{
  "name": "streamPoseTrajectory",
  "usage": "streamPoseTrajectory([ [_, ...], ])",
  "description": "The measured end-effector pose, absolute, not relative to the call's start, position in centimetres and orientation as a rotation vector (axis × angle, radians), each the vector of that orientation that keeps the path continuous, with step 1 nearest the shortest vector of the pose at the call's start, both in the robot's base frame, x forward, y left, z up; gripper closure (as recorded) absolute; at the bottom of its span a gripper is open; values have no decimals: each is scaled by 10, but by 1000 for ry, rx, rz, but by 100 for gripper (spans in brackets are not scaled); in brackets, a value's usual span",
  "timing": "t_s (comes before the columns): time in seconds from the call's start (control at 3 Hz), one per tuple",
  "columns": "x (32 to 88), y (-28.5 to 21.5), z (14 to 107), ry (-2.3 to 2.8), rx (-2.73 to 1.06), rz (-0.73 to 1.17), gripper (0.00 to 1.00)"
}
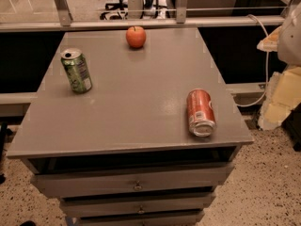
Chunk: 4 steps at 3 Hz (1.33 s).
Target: Pick apple
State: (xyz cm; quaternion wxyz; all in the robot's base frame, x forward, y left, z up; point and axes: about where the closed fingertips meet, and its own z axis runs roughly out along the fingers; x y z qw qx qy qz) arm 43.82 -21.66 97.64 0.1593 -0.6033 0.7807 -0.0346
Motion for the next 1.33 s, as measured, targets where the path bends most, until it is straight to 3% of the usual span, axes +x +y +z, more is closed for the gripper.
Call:
streamPoseTrajectory([
  [0.33, 442, -213, 978, 2208, -1723, -110, 0],
  [0.67, 481, -197, 977, 2126, -1679, -54, 0],
  [1.33, 610, -127, 962, 1996, -1430, 166, 0],
])
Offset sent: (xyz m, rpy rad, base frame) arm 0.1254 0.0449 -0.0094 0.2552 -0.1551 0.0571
